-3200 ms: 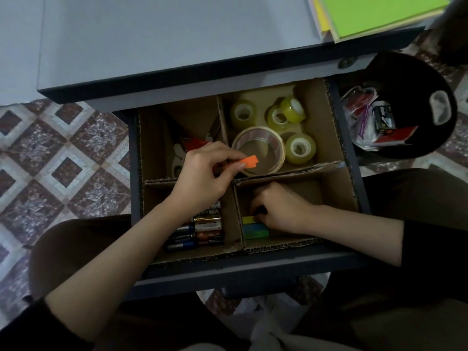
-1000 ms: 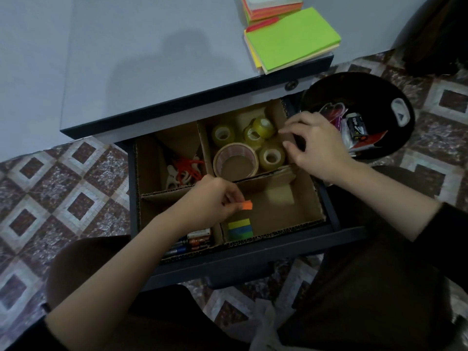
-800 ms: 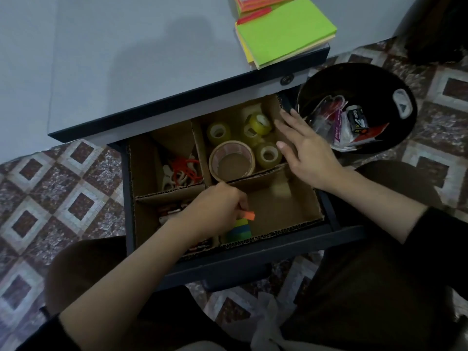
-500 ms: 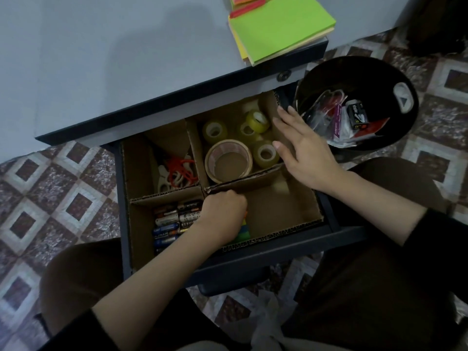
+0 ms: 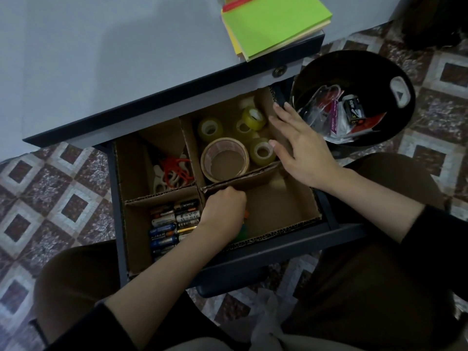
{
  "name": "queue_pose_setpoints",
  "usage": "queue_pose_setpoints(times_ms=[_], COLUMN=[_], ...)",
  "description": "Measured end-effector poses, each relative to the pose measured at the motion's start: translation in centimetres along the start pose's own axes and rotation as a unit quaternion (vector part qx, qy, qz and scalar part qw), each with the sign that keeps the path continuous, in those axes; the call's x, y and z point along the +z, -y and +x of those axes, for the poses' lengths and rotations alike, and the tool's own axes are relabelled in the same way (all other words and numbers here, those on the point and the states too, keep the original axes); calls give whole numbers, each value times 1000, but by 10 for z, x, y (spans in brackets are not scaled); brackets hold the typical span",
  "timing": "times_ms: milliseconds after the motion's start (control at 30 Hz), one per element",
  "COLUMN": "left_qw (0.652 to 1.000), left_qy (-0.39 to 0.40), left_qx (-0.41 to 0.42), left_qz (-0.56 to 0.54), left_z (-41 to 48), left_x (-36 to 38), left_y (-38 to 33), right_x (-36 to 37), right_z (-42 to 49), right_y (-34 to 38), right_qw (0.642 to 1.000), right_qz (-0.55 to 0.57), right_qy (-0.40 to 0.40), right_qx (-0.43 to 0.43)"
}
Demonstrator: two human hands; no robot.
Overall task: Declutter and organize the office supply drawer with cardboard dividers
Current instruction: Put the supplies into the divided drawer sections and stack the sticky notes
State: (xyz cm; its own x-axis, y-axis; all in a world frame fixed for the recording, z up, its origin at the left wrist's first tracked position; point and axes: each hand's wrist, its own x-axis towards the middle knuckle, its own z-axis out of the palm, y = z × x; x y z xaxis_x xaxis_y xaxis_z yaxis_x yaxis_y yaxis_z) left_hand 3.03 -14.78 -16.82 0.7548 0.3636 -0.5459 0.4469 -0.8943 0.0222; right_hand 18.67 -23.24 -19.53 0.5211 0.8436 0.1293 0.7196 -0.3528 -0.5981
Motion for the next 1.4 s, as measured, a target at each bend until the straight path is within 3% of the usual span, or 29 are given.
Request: queue_pose_setpoints(times_ms=[433,600,867,1400], left_qw=[996,996,994,992], left_qy=[-23,-21,10,30], left_qx=[20,26,107,99], left_qz=[89,78,27,69], left_z=[-5,-2,3,4], left_x=[1,0,8,9], left_y=[-2,2,11,11], right_x=[-1,-2,-2,1], right_z=[-2,-2,-2,-2], right_y=[1,1,1,-1], right_qw=[1000,1000,1000,1000], right_qz=[-2,-10,-7,-8], right_qy=[-3,-1,1,-6], right_qx=[-2,2,1,-7])
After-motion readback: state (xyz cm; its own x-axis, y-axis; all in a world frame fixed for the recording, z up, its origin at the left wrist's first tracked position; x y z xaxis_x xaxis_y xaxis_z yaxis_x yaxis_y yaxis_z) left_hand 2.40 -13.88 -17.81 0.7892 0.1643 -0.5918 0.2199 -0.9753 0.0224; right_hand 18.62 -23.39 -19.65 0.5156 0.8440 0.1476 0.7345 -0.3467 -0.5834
